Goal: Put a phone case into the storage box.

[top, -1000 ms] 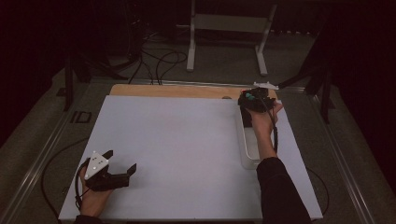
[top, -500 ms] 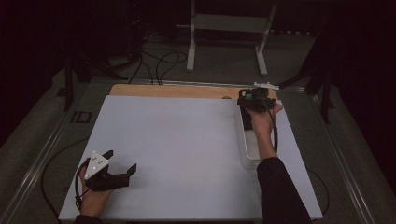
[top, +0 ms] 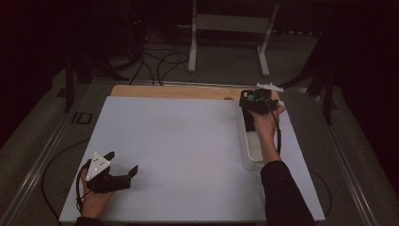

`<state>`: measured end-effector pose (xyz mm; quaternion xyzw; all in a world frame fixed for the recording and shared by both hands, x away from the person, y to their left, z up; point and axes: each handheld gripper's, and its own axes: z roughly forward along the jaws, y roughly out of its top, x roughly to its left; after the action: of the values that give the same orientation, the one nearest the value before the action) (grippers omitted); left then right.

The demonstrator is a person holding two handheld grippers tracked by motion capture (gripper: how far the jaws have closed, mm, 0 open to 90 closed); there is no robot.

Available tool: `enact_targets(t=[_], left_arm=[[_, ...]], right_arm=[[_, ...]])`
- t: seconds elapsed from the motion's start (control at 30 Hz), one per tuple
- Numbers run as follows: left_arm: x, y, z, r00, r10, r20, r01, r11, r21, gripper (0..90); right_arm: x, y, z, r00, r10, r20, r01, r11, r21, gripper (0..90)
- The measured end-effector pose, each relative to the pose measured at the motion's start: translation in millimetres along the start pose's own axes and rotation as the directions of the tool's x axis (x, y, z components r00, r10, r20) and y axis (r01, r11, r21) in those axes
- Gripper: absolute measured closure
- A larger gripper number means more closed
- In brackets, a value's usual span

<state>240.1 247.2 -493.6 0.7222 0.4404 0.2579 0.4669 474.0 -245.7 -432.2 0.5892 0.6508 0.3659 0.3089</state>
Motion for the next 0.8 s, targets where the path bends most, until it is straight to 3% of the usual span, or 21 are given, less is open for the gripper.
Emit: enact_targets(t=[0.3,0.53,0.8], left_arm=[[-0.1,0.0,0.5,1.0000,0.000,0.001,0.000,1.0000,0.000,0.2],[-0.8,0.1,1.0,1.0000,-0.002,0.002,0.002,1.0000,-0.001,0.2],[-0.7,0.2,0.5,1.0000,-0.002,0.004,0.002,1.0000,-0.002,0.2]], right_arm=[[7.2,1.1,-14.9,0.9975,-0.052,-0.048,0.050,0.998,-0.023,8.0],[15.8,-8.3,-29.1,0.9947,-0.051,-0.089,0.049,0.998,-0.026,8.0],[27.1,-21.3,-51.3,0.9791,-0.091,-0.182,0.087,0.996,-0.033,8.0]])
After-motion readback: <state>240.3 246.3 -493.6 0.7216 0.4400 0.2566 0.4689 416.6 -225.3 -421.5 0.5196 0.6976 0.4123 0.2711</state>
